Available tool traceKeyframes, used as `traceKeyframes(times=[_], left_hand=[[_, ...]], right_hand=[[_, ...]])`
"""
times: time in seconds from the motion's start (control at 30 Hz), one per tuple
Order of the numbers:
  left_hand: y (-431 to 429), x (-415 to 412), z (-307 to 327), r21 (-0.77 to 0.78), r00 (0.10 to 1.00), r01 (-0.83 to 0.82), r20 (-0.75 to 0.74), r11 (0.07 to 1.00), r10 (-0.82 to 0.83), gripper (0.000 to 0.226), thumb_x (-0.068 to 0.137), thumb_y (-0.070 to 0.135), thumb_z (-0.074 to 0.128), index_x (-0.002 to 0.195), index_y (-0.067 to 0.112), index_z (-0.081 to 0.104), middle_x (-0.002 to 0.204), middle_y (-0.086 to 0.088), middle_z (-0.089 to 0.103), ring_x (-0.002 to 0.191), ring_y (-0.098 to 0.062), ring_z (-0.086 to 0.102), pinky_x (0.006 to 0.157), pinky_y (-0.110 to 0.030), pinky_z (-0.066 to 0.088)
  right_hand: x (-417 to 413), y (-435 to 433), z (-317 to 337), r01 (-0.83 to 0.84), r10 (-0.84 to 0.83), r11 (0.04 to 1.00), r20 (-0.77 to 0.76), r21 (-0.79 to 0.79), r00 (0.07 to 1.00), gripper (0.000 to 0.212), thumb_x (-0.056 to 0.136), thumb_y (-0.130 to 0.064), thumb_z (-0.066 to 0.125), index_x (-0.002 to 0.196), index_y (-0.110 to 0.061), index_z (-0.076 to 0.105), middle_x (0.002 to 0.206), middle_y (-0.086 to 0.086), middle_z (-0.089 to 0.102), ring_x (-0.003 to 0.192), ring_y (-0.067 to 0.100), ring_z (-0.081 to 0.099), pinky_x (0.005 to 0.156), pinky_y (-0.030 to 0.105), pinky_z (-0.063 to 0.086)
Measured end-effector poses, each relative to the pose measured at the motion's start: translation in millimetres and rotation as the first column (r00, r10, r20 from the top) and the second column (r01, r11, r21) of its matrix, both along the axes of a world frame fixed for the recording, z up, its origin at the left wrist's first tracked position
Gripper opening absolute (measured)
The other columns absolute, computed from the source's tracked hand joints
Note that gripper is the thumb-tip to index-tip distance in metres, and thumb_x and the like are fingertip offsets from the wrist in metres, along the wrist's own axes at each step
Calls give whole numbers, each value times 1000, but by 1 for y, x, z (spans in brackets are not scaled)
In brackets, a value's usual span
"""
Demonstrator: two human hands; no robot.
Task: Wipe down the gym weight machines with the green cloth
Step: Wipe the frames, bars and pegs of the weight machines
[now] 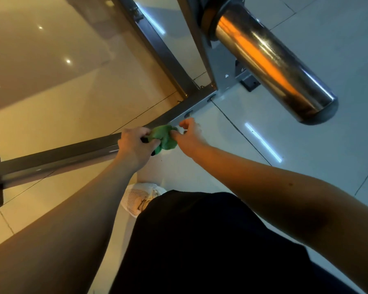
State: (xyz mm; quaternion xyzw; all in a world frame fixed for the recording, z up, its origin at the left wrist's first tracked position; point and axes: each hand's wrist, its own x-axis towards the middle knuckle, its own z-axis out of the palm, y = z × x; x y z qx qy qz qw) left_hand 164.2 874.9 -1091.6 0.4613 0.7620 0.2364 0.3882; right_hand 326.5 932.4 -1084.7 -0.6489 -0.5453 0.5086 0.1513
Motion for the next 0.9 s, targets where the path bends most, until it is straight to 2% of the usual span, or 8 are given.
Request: traceKeyframes(times=[0.1, 0.23, 0.3, 0.43, 0.53, 0.7, 0.8, 0.9], left_hand=[[8, 11, -1, 59, 977, 150, -163, 987, -138, 11, 94, 35, 68, 103, 32, 73, 127, 17, 50, 121, -18, 30, 98, -37, 23], [16, 20, 0, 103, 951, 218, -248, 971, -187, 16, 95, 34, 69, 109, 28, 74, 136, 8, 48, 124, -25, 31, 95, -36, 21], [19, 18, -4, 90, 949, 243, -226, 966, -218, 22, 94, 37, 69, 113, 28, 72, 133, 7, 47, 123, -25, 32, 96, -38, 23], [20, 7, -17, 60, 975, 95, -208, 994, -81, 39, 94, 38, 66, 131, 23, 64, 133, 0, 51, 126, -25, 36, 103, -43, 28], [22, -6, -30, -9, 941, -8, -338, 1000, 5, 38, 95, 34, 65, 130, 20, 65, 134, -9, 54, 127, -33, 37, 101, -45, 31], [29, -19, -42, -34, 923, -12, -385, 999, -2, 27, 99, 29, 63, 123, 19, 70, 130, -11, 54, 124, -34, 40, 100, -44, 33], [33, -23, -43, -14, 913, -6, -408, 1000, 0, 25, 96, 24, 68, 121, 20, 72, 126, -11, 56, 121, -35, 43, 99, -44, 34], [32, -25, -48, 9, 912, -21, -410, 1000, 22, 24, 94, 21, 70, 118, 20, 73, 124, -11, 57, 121, -35, 43, 99, -44, 32]], right_hand=[[-3, -1, -5, 62, -127, 965, -245, -255, 961, 28, 102, -29, 59, 127, -18, 56, 127, 7, 60, 111, 23, 60, 89, 40, 60], [-1, -2, -9, 139, -354, 897, -491, -420, 796, 29, 104, -15, 56, 132, -11, 58, 125, 14, 62, 115, 29, 63, 97, 46, 58], [2, 5, -15, 205, -297, 940, -359, -274, 885, 23, 101, -15, 59, 124, -14, 62, 116, 7, 64, 109, 22, 64, 96, 39, 57], [18, 59, -31, 328, -325, 939, -46, 105, 945, 20, 98, -24, 65, 119, -23, 65, 104, -7, 64, 87, 5, 64, 65, 14, 51], [32, 114, -49, 314, -360, 897, 100, 310, 928, 24, 96, -22, 69, 120, -21, 69, 115, -4, 62, 99, 12, 65, 85, 25, 59], [7, 119, -78, 169, -275, 913, 256, 370, 927, 17, 98, -15, 64, 113, -16, 73, 123, 3, 51, 114, 23, 56, 101, 34, 51], [-3, 90, -75, 22, -118, 927, 238, 374, 964, 7, 99, -16, 63, 100, -23, 62, 109, 0, 53, 93, 15, 61, 76, 21, 58], [5, 91, -73, -147, 62, 934, 258, 325, 964, 20, 100, -20, 63, 119, -14, 67, 107, -6, 49, 81, 7, 53, 55, 4, 45]])
